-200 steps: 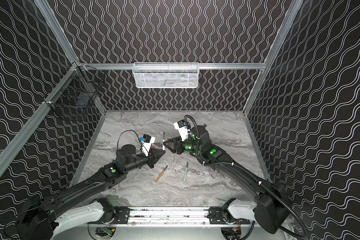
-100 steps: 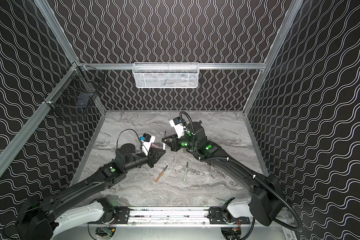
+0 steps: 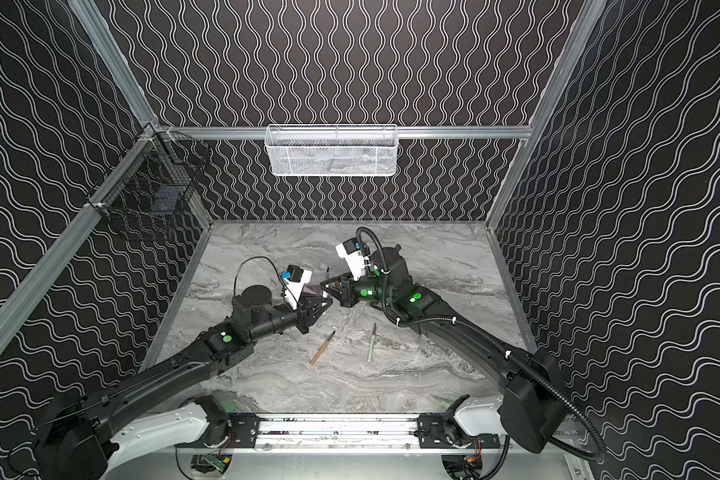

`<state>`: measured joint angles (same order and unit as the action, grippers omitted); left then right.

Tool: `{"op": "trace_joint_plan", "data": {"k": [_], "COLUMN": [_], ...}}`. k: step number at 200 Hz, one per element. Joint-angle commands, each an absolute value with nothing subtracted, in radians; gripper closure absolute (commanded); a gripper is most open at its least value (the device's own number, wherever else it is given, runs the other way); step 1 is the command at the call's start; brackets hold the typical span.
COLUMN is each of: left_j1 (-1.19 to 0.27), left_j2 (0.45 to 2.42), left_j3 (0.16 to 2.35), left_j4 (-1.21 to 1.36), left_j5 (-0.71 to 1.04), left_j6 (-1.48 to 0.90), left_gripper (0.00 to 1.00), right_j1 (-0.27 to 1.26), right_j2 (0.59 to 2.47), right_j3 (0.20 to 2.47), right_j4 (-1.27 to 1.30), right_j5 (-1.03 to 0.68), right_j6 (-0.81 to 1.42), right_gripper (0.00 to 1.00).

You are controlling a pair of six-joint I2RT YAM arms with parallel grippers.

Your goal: Insert the pens into the pen caps

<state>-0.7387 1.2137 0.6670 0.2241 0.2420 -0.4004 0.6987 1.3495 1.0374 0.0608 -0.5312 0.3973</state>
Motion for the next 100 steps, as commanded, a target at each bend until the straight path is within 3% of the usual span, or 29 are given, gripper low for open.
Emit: {"op": "trace_joint_plan", "data": {"k": [1,18,43,73,100], "left_j1": [-0.738,-0.738,-0.739,-0.736,-0.729], "left_j2": [1.208,1.188,1.139,1.055,0.967], "left_j3": [0.666,0.669,0.697,0.781,0.832], "left_j4": [0.262,0.242,0.129,-0.116,-0.246], "left_j5": [0.243,0.225,0.120,-0.132,-0.274], "left_j6": [-0.394,-0.402,-0.416,-0.396,-0.333], "left_gripper": [0.99,1.00,1.00,1.00,1.00], "right_j1": [0.701,0.701,0.700,0.693,0.690], "right_j2": [1.344,1.340,1.301,1.271,1.367], "right_j3": [1.038,1.047,1.046,1.030,1.073], "right_j4": [0.121,0.114,0.115,0.079,-0.014], "right_j5": [-0.556,-0.565,-0.524,-0.401,-0.304], "right_j6": [0.427,0.427,0.414,0.380,0.333], "right_gripper": [0.95,0.65,0.53,0.54,0.67]}}
